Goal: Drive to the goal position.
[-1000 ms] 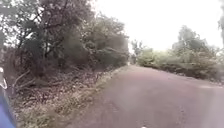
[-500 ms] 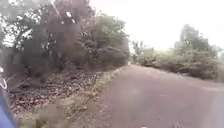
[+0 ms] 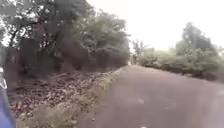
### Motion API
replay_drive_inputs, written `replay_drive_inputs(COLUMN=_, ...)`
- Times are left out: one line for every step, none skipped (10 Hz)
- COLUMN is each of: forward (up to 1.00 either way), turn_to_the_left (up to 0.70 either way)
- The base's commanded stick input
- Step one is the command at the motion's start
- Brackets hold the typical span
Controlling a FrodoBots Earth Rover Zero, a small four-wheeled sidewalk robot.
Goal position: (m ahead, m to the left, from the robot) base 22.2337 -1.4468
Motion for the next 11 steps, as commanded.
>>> replay_drive_inputs(forward=0.70, turn_to_the_left=-0.36)
replay_drive_inputs(forward=0.70, turn_to_the_left=-0.36)
replay_drive_inputs(forward=0.70, turn_to_the_left=-0.36)
replay_drive_inputs(forward=0.70, turn_to_the_left=-0.36)
replay_drive_inputs(forward=0.70, turn_to_the_left=-0.36)
replay_drive_inputs(forward=0.70, turn_to_the_left=-0.36)
replay_drive_inputs(forward=0.70, turn_to_the_left=-0.28)
replay_drive_inputs(forward=0.70, turn_to_the_left=-0.01)
replay_drive_inputs(forward=0.70, turn_to_the_left=-0.01)
replay_drive_inputs(forward=0.70, turn_to_the_left=-0.01)
replay_drive_inputs(forward=0.70, turn_to_the_left=-0.01)
